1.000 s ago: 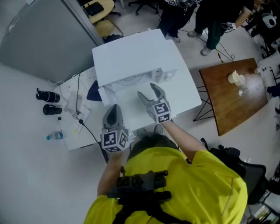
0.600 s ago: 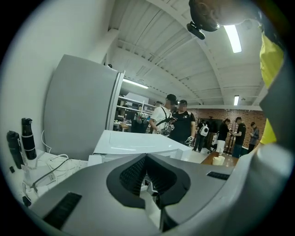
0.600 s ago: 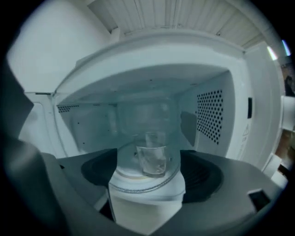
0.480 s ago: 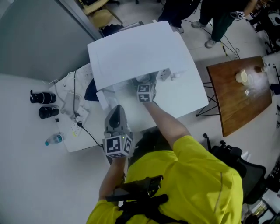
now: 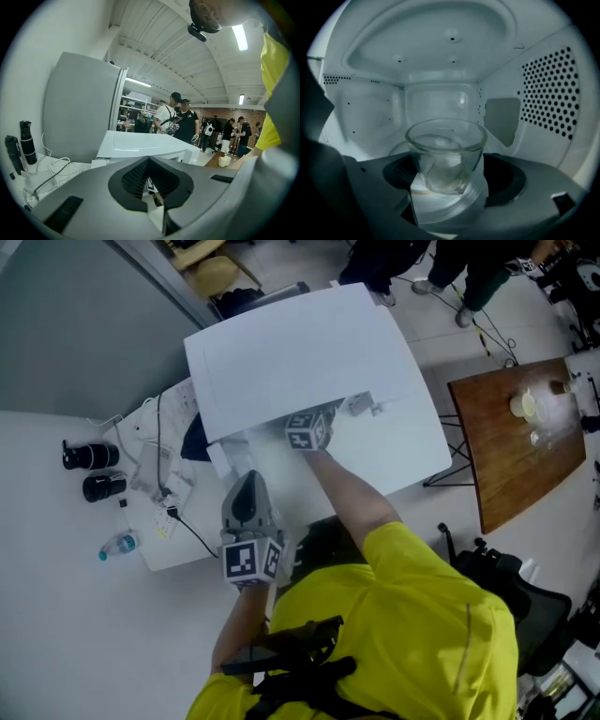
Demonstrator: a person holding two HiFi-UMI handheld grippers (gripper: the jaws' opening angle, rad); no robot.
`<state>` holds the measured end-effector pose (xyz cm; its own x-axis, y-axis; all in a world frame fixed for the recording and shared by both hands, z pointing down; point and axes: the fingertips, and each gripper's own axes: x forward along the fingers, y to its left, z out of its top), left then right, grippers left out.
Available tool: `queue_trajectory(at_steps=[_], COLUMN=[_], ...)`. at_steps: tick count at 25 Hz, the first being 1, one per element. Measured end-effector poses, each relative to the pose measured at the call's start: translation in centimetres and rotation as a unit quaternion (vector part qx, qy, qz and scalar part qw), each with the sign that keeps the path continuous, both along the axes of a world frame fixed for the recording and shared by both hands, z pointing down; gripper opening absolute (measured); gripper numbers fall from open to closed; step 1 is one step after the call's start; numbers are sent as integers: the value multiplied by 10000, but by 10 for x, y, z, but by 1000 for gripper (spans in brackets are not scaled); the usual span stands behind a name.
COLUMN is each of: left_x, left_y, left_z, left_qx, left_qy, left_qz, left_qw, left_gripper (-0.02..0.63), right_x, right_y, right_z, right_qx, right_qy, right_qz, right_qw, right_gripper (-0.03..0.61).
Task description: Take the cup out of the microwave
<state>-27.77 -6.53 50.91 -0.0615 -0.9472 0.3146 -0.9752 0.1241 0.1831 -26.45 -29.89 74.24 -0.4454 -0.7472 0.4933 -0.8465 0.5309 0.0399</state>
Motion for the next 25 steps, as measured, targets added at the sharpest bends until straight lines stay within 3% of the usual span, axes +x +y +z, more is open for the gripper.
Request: queue_trajectory(at_steps=[3,4,14,25], left_x=[-1,-1,-8,11], left_y=[-2,-2,-5,-2], left_z=[1,1,0,-6], left_qx=[-15,-10,78,245], left_qy=[-24,-38,-163,-94], left_qz=[2,0,-132,-97], left_qw=[10000,10000,9997,9996], left_gripper=[-2,-2,-2,-2], right_x=[4,5,9,109], right_y=[-3,-4,55,186], right_z=[-10,-11,-28,-118], right_qx=[129,143,397,230], right_qy=[318,350,-269,-717], right_qz=[112,92,-921,-1529], right_qw=[9993,9992,9946,9854], right_gripper=[336,330,327,327])
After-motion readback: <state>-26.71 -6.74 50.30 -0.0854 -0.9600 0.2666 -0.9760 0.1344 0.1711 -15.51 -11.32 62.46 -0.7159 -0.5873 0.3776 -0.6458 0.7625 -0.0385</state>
